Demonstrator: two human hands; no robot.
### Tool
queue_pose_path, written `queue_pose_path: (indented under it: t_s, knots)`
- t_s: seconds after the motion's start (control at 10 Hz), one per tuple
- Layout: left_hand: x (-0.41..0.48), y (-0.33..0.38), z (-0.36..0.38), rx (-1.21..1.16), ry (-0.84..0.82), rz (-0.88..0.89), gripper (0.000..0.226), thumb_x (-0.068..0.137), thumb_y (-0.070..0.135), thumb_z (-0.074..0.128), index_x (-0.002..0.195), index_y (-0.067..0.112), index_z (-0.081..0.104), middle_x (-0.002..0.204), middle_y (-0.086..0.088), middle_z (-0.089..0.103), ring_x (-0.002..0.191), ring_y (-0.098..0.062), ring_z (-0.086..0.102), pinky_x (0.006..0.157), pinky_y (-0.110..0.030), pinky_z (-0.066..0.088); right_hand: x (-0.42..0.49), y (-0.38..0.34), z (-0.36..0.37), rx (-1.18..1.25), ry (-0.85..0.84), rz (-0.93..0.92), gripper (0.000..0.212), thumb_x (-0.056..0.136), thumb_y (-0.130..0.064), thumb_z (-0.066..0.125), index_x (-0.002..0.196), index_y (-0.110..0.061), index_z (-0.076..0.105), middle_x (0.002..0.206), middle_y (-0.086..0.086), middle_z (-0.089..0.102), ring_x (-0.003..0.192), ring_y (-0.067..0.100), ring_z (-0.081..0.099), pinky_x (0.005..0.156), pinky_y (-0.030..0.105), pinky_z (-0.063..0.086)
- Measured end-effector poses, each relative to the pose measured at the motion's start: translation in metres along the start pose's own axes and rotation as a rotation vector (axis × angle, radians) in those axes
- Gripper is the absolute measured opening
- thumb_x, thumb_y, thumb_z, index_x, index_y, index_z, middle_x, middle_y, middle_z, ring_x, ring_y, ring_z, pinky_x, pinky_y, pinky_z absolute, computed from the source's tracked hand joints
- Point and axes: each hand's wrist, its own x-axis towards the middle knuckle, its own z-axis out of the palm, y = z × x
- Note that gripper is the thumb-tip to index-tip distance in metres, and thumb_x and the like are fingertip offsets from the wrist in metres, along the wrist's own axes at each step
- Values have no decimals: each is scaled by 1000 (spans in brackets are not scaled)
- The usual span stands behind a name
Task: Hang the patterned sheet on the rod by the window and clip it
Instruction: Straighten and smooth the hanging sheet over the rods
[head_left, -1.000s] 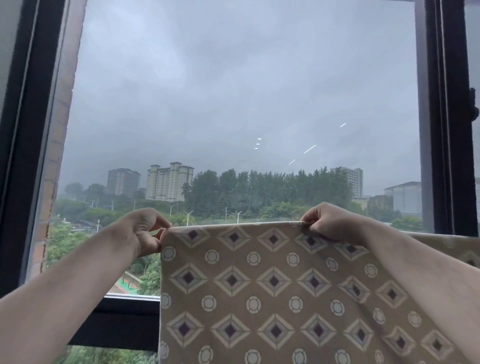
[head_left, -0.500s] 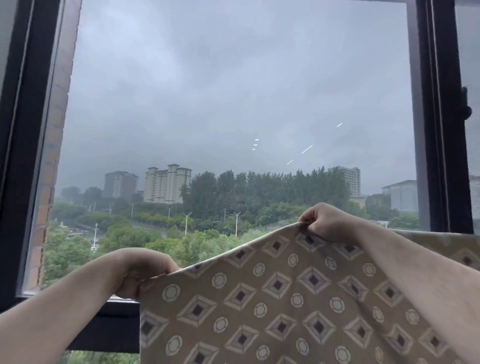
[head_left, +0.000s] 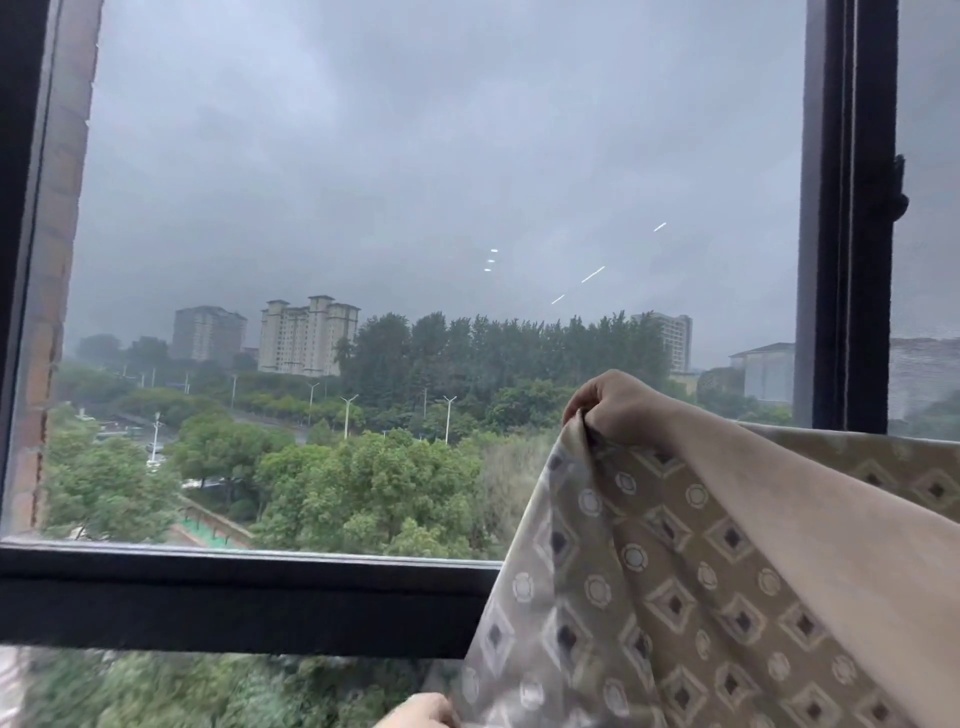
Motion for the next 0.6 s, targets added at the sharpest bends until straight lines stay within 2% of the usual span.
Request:
queue_pose_path:
  t_s: [0.1, 0.2, 0.3, 0.4, 0.5, 0.6]
  knots:
    - [-2, 2, 106, 132, 33, 252, 31, 85, 50, 62, 107, 30, 64, 95, 22, 67, 90, 12, 61, 74, -8, 44, -4, -3, 1, -13, 8, -1, 43, 78, 7, 41, 78, -16, 77, 76, 4, 73, 70, 12, 64, 61, 20, 53]
    - [-18, -2, 169, -19, 99, 300, 36, 79, 47, 69, 111, 32, 62, 93, 29, 65, 93, 21, 57, 76, -3, 41, -11, -5, 1, -4, 19, -8, 44, 78, 8, 38, 86, -9, 78, 80, 8, 74, 71, 13, 65, 61, 19, 55]
    - [-36, -7, 151, -105, 98, 374, 44, 74, 44, 74, 114, 34, 58, 91, 34, 63, 93, 29, 51, 77, 2, 37, -15, -6, 2, -20, 15, -15, 45, 79, 8, 37, 86, -11, 77, 75, 1, 71, 69, 11, 63, 57, 16, 52]
    - [-50, -18, 34, -478, 373, 565, 54, 65, 42, 78, 109, 46, 47, 77, 59, 48, 88, 44, 34, 75, 10, 28, -17, -5, 2, -53, -2, -22, 45, 80, 7, 38, 88, -13, 77, 75, -2, 70, 70, 7, 62, 60, 17, 52]
    - [-78, -15, 8, -594, 430, 579, 56, 68, 32, 83, 116, 27, 56, 95, 34, 62, 94, 35, 45, 78, 8, 32, -17, -3, 3, -88, -28, -30, 44, 80, 5, 40, 91, -13, 78, 78, -2, 72, 75, 10, 64, 72, 25, 56]
    - [-83, -2, -16, -836, 367, 599, 26, 74, 16, 79, 95, 14, 64, 84, 3, 75, 89, -6, 70, 76, -16, 51, -16, 2, 6, -133, -44, -33, 41, 78, 4, 42, 85, -14, 77, 79, 2, 73, 77, 16, 65, 77, 35, 57]
